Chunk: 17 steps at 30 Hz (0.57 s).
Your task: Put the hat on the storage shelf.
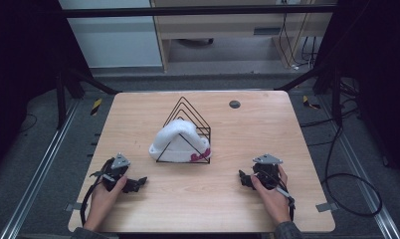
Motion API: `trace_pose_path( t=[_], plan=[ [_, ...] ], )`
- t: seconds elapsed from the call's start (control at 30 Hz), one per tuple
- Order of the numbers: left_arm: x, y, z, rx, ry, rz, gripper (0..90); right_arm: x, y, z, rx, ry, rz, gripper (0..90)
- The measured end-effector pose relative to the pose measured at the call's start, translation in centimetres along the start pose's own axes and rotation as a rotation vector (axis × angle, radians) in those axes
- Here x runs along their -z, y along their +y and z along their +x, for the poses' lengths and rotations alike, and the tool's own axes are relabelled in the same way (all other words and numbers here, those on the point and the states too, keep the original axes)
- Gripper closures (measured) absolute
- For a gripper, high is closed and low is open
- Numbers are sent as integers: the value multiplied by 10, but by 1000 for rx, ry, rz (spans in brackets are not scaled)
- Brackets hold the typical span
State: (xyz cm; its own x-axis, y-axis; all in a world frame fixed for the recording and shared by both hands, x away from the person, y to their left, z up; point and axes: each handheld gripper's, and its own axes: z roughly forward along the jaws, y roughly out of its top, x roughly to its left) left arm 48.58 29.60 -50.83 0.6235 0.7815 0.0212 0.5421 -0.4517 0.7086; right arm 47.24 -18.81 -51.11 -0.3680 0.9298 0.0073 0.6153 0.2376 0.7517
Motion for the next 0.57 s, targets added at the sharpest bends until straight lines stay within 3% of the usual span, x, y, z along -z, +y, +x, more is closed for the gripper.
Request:
trace_pose_path(
  t=[0.3,0.47,0.57],
  plan=[
    [0,0,0,0,0,0,0,-2,1,2,-4,-14,13,108],
    [0,0,0,0,0,0,0,-2,0,8,-37,-58,11,106],
    [0,0,0,0,-1,0,0,-2,0,8,-40,-61,12,105]
  ],
)
